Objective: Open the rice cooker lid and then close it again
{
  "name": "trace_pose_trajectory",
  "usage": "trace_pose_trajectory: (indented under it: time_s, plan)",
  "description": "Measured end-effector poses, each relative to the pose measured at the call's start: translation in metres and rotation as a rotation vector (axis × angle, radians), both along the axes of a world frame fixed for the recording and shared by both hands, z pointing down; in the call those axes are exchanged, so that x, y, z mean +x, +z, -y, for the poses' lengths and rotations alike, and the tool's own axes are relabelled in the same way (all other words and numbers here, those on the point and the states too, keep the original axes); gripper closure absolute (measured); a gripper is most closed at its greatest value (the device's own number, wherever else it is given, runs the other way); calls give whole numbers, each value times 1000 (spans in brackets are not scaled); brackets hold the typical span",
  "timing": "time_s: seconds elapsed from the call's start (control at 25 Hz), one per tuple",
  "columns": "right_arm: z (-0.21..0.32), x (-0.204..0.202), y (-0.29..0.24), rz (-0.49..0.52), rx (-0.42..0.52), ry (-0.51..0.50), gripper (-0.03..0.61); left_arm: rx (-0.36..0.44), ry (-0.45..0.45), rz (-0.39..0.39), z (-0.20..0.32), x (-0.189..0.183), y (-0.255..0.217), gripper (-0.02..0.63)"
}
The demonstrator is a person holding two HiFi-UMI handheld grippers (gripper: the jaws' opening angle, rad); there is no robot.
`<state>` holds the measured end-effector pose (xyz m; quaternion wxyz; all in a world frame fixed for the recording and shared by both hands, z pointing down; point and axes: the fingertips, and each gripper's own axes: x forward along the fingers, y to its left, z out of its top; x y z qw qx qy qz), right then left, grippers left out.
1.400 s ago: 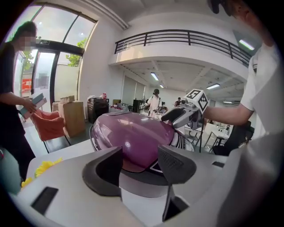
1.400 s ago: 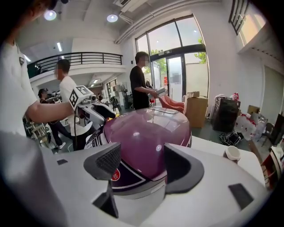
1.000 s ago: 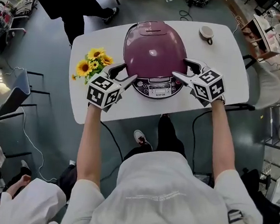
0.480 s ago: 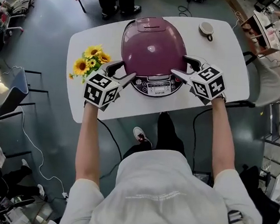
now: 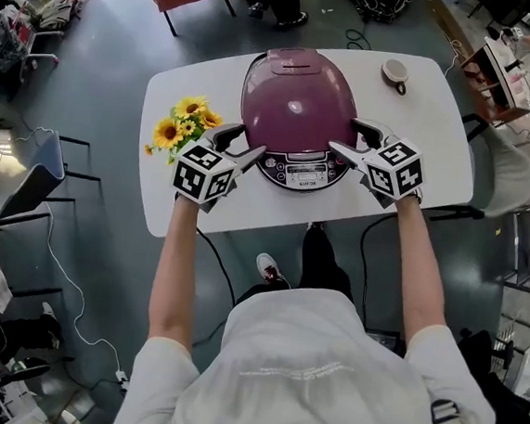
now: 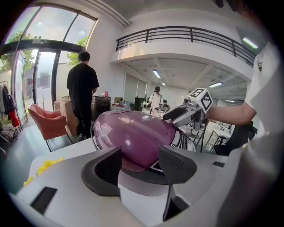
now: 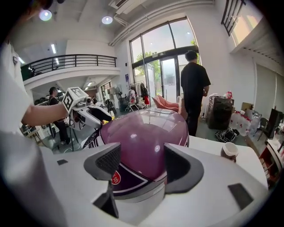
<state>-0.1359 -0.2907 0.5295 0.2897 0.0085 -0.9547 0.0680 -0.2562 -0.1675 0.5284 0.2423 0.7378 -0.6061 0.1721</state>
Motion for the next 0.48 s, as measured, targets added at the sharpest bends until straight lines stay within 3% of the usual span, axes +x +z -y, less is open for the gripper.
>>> trace_pose_trajectory:
  time_s: [0.12, 0.24, 0.48]
  plan:
    - [7, 3, -3, 58, -40, 64, 341, 60, -44, -14, -3, -6, -3, 339]
    - [14, 7, -23, 153, -43, 155, 356, 158, -118, -43, -7, -13, -19, 341]
    - [-3, 15, -77, 236, 106, 168, 371, 291, -186, 34, -21, -19, -67, 392]
